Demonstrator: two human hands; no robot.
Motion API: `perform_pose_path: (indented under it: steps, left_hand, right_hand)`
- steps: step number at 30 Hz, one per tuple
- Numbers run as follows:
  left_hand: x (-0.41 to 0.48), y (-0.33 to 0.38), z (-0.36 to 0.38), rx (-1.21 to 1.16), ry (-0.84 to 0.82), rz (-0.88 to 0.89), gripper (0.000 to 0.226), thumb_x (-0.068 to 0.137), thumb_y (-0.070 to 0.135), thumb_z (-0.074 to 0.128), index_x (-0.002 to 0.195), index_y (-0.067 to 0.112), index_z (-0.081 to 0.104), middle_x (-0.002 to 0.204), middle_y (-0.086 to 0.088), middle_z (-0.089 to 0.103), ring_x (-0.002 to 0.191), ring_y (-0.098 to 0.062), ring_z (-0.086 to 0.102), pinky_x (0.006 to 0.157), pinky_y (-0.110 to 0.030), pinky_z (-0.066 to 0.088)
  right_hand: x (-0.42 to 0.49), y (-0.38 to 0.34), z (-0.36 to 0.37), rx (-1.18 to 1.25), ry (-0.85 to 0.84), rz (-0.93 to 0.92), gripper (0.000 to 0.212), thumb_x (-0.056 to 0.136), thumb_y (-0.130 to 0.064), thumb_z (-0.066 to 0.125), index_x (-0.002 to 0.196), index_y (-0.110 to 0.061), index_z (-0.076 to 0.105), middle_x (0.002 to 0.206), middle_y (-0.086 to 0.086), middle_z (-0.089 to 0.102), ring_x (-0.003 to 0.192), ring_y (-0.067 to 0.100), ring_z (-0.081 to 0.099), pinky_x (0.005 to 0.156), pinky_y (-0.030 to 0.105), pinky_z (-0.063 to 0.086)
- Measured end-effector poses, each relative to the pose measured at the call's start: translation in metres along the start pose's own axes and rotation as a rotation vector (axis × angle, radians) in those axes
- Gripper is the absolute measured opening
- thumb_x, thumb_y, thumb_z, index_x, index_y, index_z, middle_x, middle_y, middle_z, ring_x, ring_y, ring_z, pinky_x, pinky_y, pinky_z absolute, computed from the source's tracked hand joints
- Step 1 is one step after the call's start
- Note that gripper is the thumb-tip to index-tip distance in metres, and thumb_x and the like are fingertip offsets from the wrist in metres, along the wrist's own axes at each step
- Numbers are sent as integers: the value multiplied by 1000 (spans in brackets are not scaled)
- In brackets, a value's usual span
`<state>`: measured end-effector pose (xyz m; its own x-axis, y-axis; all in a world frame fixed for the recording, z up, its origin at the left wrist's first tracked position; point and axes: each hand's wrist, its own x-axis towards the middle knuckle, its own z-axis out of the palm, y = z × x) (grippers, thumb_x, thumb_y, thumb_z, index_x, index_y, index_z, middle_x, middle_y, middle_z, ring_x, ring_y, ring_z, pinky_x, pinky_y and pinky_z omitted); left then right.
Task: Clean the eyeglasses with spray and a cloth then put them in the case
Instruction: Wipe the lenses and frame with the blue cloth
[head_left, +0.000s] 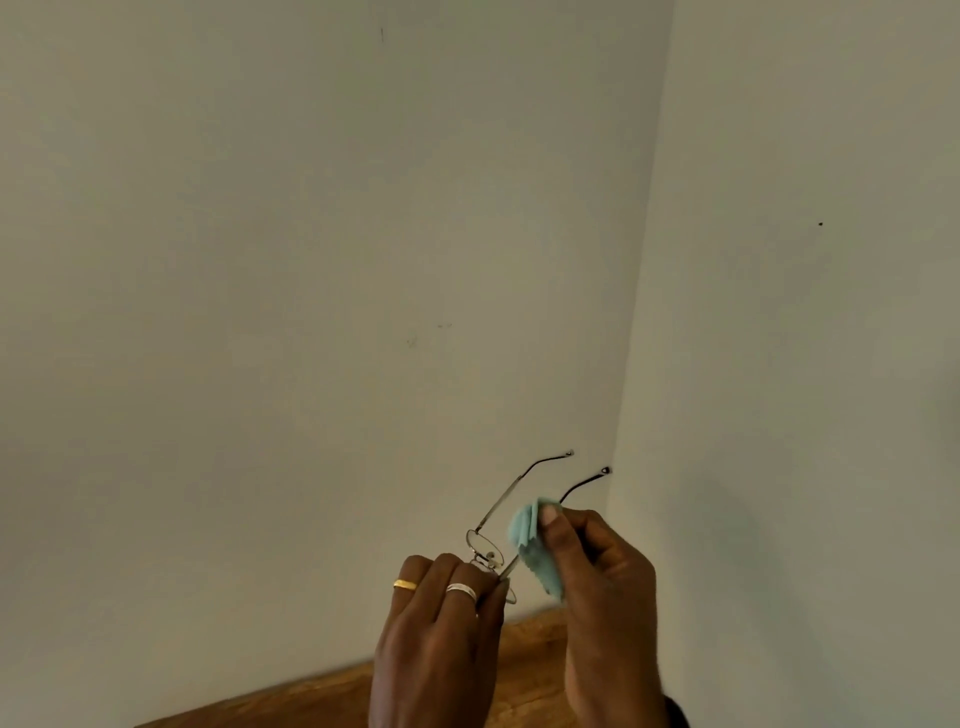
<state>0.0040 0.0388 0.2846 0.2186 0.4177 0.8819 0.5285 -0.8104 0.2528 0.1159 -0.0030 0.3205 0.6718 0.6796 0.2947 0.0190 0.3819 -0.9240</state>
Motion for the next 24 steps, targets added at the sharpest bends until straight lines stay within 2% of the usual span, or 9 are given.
perform_pose_path:
  steps: [5,9,13,15,16,17,18,21,24]
  left_hand:
    - [-2,-4,0,-14,42,42,21,90,25,62,75,13,70,72,5,60,71,-16,49,64,-17,37]
    - [-6,-4,4,-8,61,72,22,89,24,63,72,12,69,70,4,60,70,-16,48,64,-21,39]
    - [-6,-5,6,-6,83,84,22,88,23,64,71,11,69,68,3,59,67,-18,49,63,-23,40]
    - [-6,-7,6,-8,92,82,23,88,23,64,69,11,69,67,3,59,68,-17,47,63,-20,38]
    - [-7,-7,5,-13,91,72,23,88,23,64,69,11,68,67,3,59,69,-16,45,63,-19,37]
    - [-7,-8,4,-19,85,55,23,87,24,63,68,12,68,67,4,59,70,-14,44,63,-17,36]
    - [-8,-8,4,-27,78,32,23,87,26,62,68,13,68,67,5,59,71,-12,43,62,-16,36]
    - [-6,-10,2,-56,55,-64,21,87,30,62,71,17,68,68,10,60,72,-7,44,59,-13,38]
    - [-3,-7,1,-69,39,-140,14,85,24,73,72,21,67,70,14,59,73,-6,46,58,-14,40]
  right_hand:
    - [12,-15,-8,198,-5,125,17,72,-36,64,77,-30,80,82,2,77,75,14,69,63,30,52]
    - [25,-20,-17,510,-14,267,15,69,-25,68,72,-18,80,78,5,76,63,11,69,50,21,53]
    - [34,-14,-23,744,65,352,18,78,-13,62,69,-10,78,79,10,75,59,13,70,46,22,54]
    - [41,-11,-32,833,122,348,4,75,-7,71,76,-6,74,84,13,72,59,14,69,47,22,54]
    - [44,-8,-37,876,141,312,19,62,-7,83,78,-5,73,86,14,72,59,14,69,49,22,54]
    - [47,-6,-43,895,142,289,39,44,-9,93,78,-5,74,86,13,72,60,14,69,51,23,55]
    - [49,-4,-48,900,147,277,46,35,-11,96,77,-6,76,86,12,73,62,14,69,53,23,56]
    - [37,-2,-46,802,113,286,13,60,-11,79,72,-9,79,89,13,73,62,14,70,51,22,56]
    - [12,8,-25,635,24,306,22,57,-11,82,77,-2,78,90,19,75,65,21,73,49,24,57]
